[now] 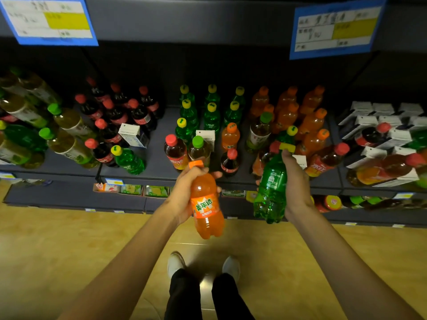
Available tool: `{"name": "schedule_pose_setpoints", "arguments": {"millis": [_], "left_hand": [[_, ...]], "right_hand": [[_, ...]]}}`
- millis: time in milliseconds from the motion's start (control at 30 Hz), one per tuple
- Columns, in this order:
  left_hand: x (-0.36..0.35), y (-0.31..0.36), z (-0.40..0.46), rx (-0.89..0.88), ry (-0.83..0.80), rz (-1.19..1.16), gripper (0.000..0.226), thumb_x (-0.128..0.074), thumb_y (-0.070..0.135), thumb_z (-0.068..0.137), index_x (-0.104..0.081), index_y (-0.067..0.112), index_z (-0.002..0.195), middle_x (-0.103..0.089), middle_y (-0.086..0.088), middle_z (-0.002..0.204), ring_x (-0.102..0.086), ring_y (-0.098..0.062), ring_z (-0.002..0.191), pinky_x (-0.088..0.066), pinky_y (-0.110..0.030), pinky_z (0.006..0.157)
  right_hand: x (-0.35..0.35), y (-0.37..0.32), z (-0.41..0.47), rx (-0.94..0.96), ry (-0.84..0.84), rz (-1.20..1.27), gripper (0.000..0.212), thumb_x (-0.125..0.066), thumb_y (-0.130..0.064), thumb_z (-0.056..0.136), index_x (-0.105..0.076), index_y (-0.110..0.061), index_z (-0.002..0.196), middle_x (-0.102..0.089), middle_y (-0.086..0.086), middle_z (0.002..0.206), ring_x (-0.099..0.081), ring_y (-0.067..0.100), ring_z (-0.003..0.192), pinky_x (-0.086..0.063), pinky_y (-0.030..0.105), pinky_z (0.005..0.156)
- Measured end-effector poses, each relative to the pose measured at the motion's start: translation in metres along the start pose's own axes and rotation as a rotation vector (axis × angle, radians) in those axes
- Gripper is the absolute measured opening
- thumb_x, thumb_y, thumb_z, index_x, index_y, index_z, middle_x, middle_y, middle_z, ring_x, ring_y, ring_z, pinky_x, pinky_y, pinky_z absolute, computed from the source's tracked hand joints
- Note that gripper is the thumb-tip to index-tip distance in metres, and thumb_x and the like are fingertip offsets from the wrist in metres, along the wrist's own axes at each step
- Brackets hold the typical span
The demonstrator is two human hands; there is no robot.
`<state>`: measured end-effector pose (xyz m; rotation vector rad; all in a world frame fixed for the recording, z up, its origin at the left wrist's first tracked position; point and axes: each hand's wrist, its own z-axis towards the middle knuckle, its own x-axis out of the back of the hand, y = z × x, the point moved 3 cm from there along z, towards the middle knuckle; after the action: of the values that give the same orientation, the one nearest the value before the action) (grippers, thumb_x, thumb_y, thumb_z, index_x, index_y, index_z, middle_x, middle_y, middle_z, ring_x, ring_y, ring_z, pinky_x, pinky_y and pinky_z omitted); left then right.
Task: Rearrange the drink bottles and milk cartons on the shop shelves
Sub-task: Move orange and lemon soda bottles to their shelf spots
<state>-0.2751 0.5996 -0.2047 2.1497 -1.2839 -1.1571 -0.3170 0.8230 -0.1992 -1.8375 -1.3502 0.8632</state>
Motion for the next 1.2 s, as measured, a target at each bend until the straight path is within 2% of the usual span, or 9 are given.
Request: {"name": "schedule_pose_setpoints", "arguments": {"millis": [167, 267, 367, 467, 600, 733, 833, 1033, 1200], "left_hand": [[-0.031, -0.015, 0.013, 0.030, -0.093, -0.023, 0.057, -0.061, 0.027, 0.076, -0.049, 0.023, 0.132, -0.067, -0.021, 0.117, -0.067, -0.030, 0.072, -0.055, -0.040, 0.074], [-0.037, -0.019, 0.016, 0.049, -0.103, -0.001, 0.049, -0.062, 0.027, 0.075, -0.054, 0.025, 0.123, -0.068, -0.020, 0.117, -0.066, -0.030, 0.073, -0.054, -0.040, 0.075], [-0.035, -0.022, 0.018, 0.064, -0.097, 0.011, 0.047, -0.063, 0.028, 0.074, -0.055, 0.024, 0.121, -0.067, -0.020, 0.120, -0.065, -0.031, 0.075, -0.052, -0.041, 0.078], [-0.031, -0.024, 0.019, 0.065, -0.086, -0.009, 0.047, -0.064, 0.027, 0.074, -0.055, 0.023, 0.121, -0.066, -0.021, 0.120, -0.064, -0.030, 0.074, -0.052, -0.042, 0.077], [-0.026, -0.021, 0.022, 0.077, -0.091, 0.009, 0.065, -0.071, 0.029, 0.069, -0.047, 0.021, 0.129, -0.065, -0.020, 0.124, -0.065, -0.030, 0.074, -0.054, -0.041, 0.074], [-0.025, -0.016, 0.025, 0.035, -0.074, 0.003, 0.070, -0.069, 0.027, 0.071, -0.045, 0.028, 0.136, -0.066, -0.022, 0.120, -0.065, -0.032, 0.071, -0.054, -0.040, 0.073], [-0.024, -0.012, 0.023, 0.016, -0.082, 0.011, 0.068, -0.062, 0.026, 0.075, -0.042, 0.025, 0.140, -0.066, -0.023, 0.119, -0.065, -0.031, 0.071, -0.055, -0.039, 0.073], [-0.013, -0.012, 0.020, 0.010, -0.074, 0.033, 0.069, -0.063, 0.027, 0.075, -0.042, 0.027, 0.141, -0.067, -0.022, 0.120, -0.066, -0.031, 0.073, -0.055, -0.041, 0.074], [-0.022, -0.003, 0.032, -0.005, -0.085, 0.021, 0.066, -0.065, 0.023, 0.074, -0.044, 0.024, 0.137, -0.065, -0.022, 0.118, -0.065, -0.033, 0.071, -0.056, -0.041, 0.072]], "right_hand": [[0.020, -0.007, -0.001, 0.001, 0.016, 0.066, 0.056, -0.067, -0.057, 0.081, -0.068, -0.010, 0.113, -0.069, 0.018, 0.097, -0.069, 0.037, 0.083, -0.056, 0.038, 0.062], [0.030, -0.010, -0.002, 0.005, 0.020, 0.094, 0.051, -0.065, -0.053, 0.086, -0.068, -0.008, 0.110, -0.068, 0.021, 0.090, -0.068, 0.033, 0.070, -0.056, 0.041, 0.063], [0.037, -0.009, -0.002, 0.017, 0.017, 0.123, 0.051, -0.067, -0.054, 0.082, -0.068, -0.007, 0.103, -0.066, 0.022, 0.088, -0.067, 0.034, 0.067, -0.057, 0.047, 0.070], [0.041, -0.006, -0.002, 0.005, 0.023, 0.102, 0.054, -0.066, -0.055, 0.082, -0.067, -0.006, 0.105, -0.067, 0.022, 0.088, -0.068, 0.035, 0.068, -0.055, 0.042, 0.065], [0.039, -0.005, -0.003, -0.015, 0.027, 0.099, 0.057, -0.068, -0.057, 0.078, -0.070, -0.010, 0.109, -0.071, 0.022, 0.102, -0.069, 0.036, 0.084, -0.056, 0.038, 0.065], [0.030, -0.008, -0.006, -0.026, 0.004, 0.123, 0.067, -0.071, -0.058, 0.074, -0.065, 0.000, 0.109, -0.065, 0.025, 0.096, -0.065, 0.036, 0.079, -0.055, 0.033, 0.054], [0.025, -0.007, -0.005, -0.029, -0.005, 0.127, 0.070, -0.072, -0.058, 0.074, -0.065, 0.001, 0.111, -0.064, 0.024, 0.094, -0.064, 0.036, 0.080, -0.056, 0.035, 0.056], [0.016, -0.006, -0.004, -0.030, -0.034, 0.110, 0.062, -0.068, -0.056, 0.072, -0.065, -0.004, 0.104, -0.064, 0.022, 0.093, -0.064, 0.037, 0.082, -0.058, 0.038, 0.059], [0.013, -0.008, 0.000, -0.024, -0.060, 0.097, 0.055, -0.074, -0.060, 0.072, -0.070, -0.011, 0.098, -0.067, 0.019, 0.090, -0.066, 0.039, 0.082, -0.056, 0.062, 0.080]]}}
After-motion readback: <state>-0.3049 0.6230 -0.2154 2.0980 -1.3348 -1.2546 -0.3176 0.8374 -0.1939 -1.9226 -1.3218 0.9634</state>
